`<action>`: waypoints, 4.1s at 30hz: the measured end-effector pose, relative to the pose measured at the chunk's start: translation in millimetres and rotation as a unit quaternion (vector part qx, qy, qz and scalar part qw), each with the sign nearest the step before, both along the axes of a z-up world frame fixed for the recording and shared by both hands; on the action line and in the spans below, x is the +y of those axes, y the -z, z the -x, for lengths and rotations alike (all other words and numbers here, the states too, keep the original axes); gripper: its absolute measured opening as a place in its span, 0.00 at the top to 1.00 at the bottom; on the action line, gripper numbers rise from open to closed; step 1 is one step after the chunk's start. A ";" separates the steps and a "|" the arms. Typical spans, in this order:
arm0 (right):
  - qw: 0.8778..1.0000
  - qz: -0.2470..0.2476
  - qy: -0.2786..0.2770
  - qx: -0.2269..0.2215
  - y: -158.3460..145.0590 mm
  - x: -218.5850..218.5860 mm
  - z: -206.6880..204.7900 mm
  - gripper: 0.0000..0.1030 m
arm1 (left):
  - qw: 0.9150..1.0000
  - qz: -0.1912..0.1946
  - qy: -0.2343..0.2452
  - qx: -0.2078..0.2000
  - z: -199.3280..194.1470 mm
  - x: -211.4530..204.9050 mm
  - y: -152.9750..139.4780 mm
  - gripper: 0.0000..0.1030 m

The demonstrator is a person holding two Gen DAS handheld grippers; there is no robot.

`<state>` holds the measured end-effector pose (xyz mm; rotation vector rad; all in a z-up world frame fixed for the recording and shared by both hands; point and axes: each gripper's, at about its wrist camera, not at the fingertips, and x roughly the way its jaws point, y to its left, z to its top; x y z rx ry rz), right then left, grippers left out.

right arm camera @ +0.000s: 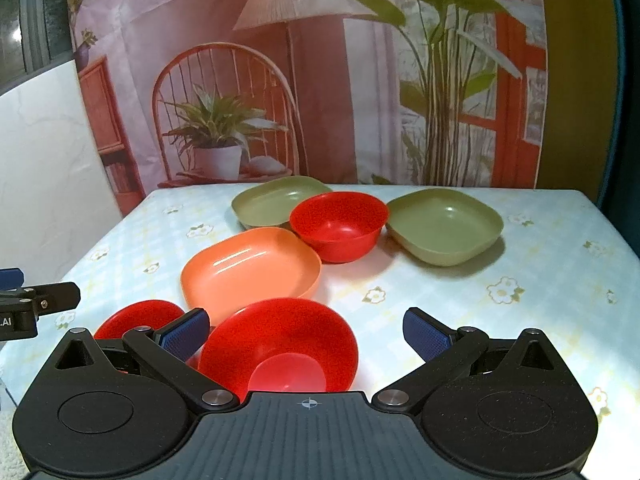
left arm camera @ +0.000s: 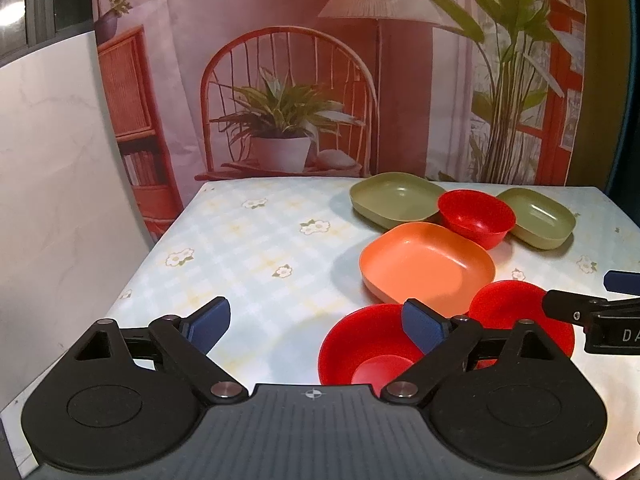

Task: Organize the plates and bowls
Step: 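Move the left tool down to the rim of a large red bowl, then close the left gripper on the red bowl rim and lift it, then carry the red bowl with the left gripper onto the other red bowl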

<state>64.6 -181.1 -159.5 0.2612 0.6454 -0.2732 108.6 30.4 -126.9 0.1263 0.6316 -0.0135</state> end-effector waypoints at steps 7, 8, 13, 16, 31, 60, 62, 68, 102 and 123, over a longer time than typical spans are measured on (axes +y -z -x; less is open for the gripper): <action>1.000 0.007 -0.010 0.008 3.7 7.5 -1.2 0.01 | 1.000 -0.008 -0.013 0.004 1.3 3.0 1.6 0.08; 1.000 0.009 -0.010 0.009 3.9 8.0 -0.5 0.02 | 1.000 -0.010 -0.015 0.002 2.4 3.2 1.6 0.08; 1.000 0.013 -0.008 0.011 6.6 9.1 3.0 0.06 | 1.000 -0.018 -0.022 0.009 4.1 3.8 5.9 0.08; 1.000 0.011 -0.007 0.015 9.0 7.3 3.0 0.08 | 1.000 -0.009 -0.022 0.018 2.1 3.9 9.4 0.08; 0.999 0.002 -0.036 0.016 7.6 17.1 -9.3 0.22 | 0.997 0.038 -0.017 0.065 -5.9 16.9 27.1 0.49; 0.982 -0.005 -0.180 0.059 18.9 78.6 -80.8 0.94 | 0.983 0.112 -0.002 0.144 -30.9 40.8 70.9 0.83; 0.982 -0.005 -0.180 0.059 19.5 79.1 -80.8 0.95 | 0.981 0.120 -0.001 0.153 -31.3 42.7 73.3 0.83; 0.981 -0.016 -0.182 0.060 23.5 75.6 -81.5 0.97 | 0.973 0.155 -0.005 0.169 -31.7 48.2 80.9 0.83; 0.994 -0.067 -0.085 -0.028 -34.2 -32.6 -42.0 0.95 | 0.986 0.101 0.100 0.090 -61.8 -62.8 3.2 0.83; 0.993 -0.105 -0.050 -0.013 -4.4 -77.0 -14.9 0.95 | 0.981 0.072 0.128 0.123 -71.7 -103.0 24.8 0.83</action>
